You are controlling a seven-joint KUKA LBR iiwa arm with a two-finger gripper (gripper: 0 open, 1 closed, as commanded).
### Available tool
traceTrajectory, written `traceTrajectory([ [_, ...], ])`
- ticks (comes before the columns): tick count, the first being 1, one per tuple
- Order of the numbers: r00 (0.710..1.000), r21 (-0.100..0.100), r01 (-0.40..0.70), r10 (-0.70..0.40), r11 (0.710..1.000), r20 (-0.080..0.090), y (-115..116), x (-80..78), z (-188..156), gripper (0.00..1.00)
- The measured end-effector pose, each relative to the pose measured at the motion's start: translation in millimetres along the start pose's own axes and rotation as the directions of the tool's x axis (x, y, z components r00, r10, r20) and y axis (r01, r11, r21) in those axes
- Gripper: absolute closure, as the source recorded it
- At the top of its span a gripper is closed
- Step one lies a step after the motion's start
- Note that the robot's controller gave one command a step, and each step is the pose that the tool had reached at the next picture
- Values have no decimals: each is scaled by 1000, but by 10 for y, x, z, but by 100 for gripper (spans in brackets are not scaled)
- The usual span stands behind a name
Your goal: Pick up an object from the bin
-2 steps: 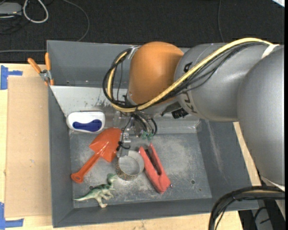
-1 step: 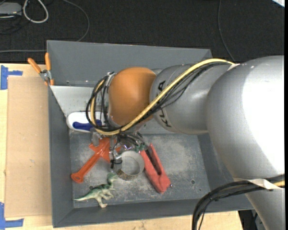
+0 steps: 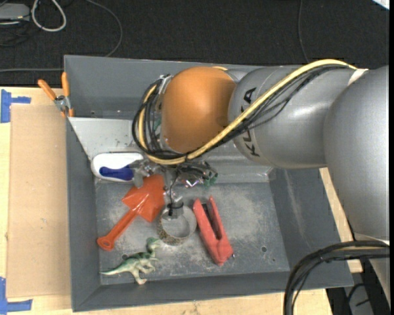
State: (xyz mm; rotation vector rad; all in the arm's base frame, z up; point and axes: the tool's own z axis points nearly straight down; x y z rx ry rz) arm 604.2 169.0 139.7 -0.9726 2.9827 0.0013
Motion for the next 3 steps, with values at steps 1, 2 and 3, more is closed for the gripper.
traceTrajectory([
  [1, 989, -11, -144, 144, 990, -22, 128, 6, 658, 0],
  [2, 923, -2, 384, -384, 923, 2, 59, -210, 701, 0],
  [3, 991, -7, -131, 131, 991, -20, 103, -5, 635, 100],
])
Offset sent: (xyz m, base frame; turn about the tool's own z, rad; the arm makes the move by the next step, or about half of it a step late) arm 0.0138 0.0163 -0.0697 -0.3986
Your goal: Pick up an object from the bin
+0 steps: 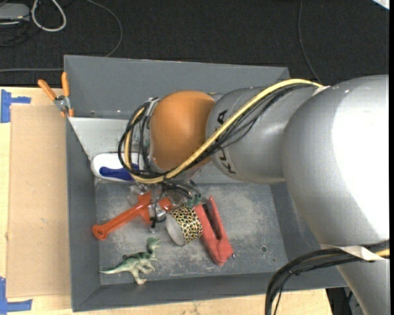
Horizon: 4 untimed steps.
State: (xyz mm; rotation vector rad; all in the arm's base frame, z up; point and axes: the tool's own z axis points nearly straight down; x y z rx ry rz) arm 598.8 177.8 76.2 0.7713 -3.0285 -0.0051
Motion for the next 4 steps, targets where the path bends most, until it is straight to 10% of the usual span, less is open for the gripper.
traceTrajectory([
  [4, 1000, -3, -2, 2, 1000, -7, 18, 27, -618, 100],
])
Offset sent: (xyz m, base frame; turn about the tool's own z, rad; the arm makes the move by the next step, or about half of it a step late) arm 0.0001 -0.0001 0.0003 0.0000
